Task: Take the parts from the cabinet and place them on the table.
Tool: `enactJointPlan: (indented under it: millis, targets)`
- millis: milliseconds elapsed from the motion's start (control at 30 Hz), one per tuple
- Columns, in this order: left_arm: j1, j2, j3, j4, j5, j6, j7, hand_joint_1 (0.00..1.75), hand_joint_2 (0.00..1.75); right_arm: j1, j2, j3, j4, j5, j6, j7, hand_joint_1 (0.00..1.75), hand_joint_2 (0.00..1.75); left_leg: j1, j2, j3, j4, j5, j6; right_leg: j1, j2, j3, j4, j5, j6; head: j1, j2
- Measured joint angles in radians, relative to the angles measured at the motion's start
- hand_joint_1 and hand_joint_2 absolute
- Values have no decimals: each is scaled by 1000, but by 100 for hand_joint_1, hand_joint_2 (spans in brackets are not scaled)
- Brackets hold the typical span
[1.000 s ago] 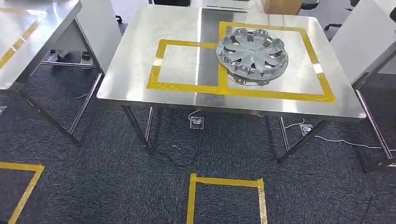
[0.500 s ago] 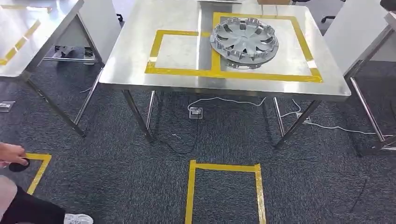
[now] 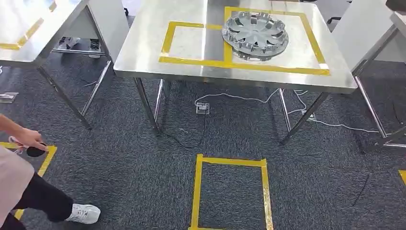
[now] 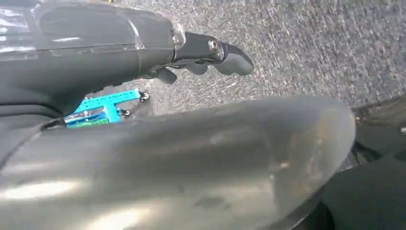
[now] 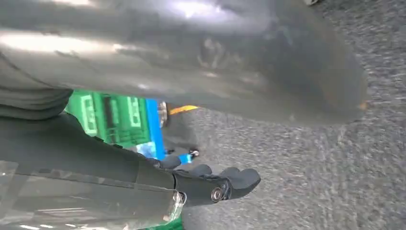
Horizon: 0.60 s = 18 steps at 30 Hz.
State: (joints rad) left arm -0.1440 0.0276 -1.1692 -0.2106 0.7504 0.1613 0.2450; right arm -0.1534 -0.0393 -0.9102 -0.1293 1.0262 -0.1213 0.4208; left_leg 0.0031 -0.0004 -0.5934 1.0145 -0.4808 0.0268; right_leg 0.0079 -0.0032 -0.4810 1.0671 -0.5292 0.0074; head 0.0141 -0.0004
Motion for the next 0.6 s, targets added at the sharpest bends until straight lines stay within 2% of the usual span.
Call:
enactJointPlan:
  millis: [33, 67, 133, 167, 200, 233, 267, 300, 333, 367, 400, 433, 467, 500, 533, 567, 600]
  targets:
    - [0, -5, 0, 0, 0, 6, -9, 0, 0, -4, -5, 0, -1, 0, 0, -8, 0, 0, -6, 2, -5, 1, 6, -5, 4, -1, 48, -81, -22, -13, 1, 0]
    - [0, -10, 0, 0, 0, 10, -18, 0, 0, -6, -8, 0, -2, 0, -3, -15, 0, 0, -3, 6, -9, 0, 15, -12, 5, -1, 61, -112, -31, -13, -1, 0]
    - [0, -18, 0, 0, 0, 15, -32, 0, 0, -7, -13, 1, -2, 0, -10, -25, 0, 0, 1, 11, -15, -4, 29, -23, 11, -1, 50, -114, -26, -20, 1, 0]
    - [0, -21, 0, 0, 0, 16, -34, 0, 0, -5, -15, 1, -2, 0, -13, -28, 0, 0, -2, 11, -15, -5, 34, -31, 9, -2, 51, -131, -17, -26, 2, 0]
    - [0, -21, 0, 0, 0, 16, -36, 0, 0, -6, -15, 1, -1, 0, -13, -32, 0, 0, 0, 7, -23, 9, 14, -33, 2, -10, 55, -140, -4, -24, 1, 0]
    - [0, -22, 0, 0, 0, 18, -39, 0, 0, -5, -14, 1, -1, -2, -14, -39, 0, 0, 0, 0, -41, 49, -30, -37, 2, -7, 47, -142, 3, -31, -3, 0]
    - [0, -22, 0, 0, 0, 19, -38, 0, 0, -4, -15, 1, -1, -3, -14, -43, 0, 0, 2, -1, -63, 107, -73, -39, 2, -5, 40, -139, 7, -33, -6, 0]
    - [0, -23, 0, 0, 0, 19, -35, 0, 0, -3, -14, 1, 0, -3, -14, -48, 0, 0, 3, -2, -98, 198, -122, -44, 3, -1, 31, -136, 11, -33, -7, 0]
    - [1, -23, 0, 0, 0, 19, -31, 0, 0, -3, -13, 1, 0, -3, -14, -48, 0, 0, 3, -2, -121, 263, -147, -48, 4, 2, 23, -132, 14, -33, -7, 0]
    - [2, -22, 0, 0, 0, 18, -26, 0, 0, -2, -13, 1, 0, -3, -14, -49, 0, 0, 3, -2, -125, 292, -145, -50, 4, 6, 15, -126, 16, -32, -7, 0]
    - [3, -22, 0, 0, 0, 18, -23, 0, 0, -2, -14, 1, 0, -4, -13, -48, 0, 0, 4, -2, -106, 271, -121, -50, 4, 12, 7, -119, 17, -31, -8, 0]
    - [4, -22, 0, 0, 0, 17, -20, 0, 0, -3, -13, 1, 0, -4, -13, -48, 0, 0, 5, -4, -67, 214, -83, -49, 4, 20, 1, -111, 16, -31, -8, 0]
    - [3, -22, 0, 0, 0, 17, -19, 0, 0, -3, -13, 1, 0, -4, -13, -48, 0, 0, 5, -19, -16, 131, -43, -46, 4, 30, -3, -102, 15, -29, -7, 0]
    - [3, -21, 0, 0, 0, 17, -17, 0, 0, -3, -12, 1, 0, -4, -12, -48, 0, 0, 6, -56, 29, 55, -19, -41, 2, 38, -7, -94, 11, -24, -7, 0]
    - [4, -20, 0, 0, 0, 17, -16, 0, 0, -3, -11, 1, 0, -4, -11, -48, 0, 0, 13, -109, 51, 37, -38, -32, 2, 44, -21, -85, 7, -18, -8, 0]
    - [7, -21, 1, 0, 0, 17, -16, 0, 0, -7, -12, 1, 0, -3, -10, -47, 0, 0, 12, -103, 50, 29, -34, -36, 0, 56, -27, -75, 6, -15, -5, 0]
    - [7, -21, 1, 0, 0, 17, -15, 0, 0, -7, -11, 1, 0, -3, -10, -47, 0, 0, 11, -92, 51, 22, -42, -34, -2, 68, -26, -71, 8, -10, -8, 0]
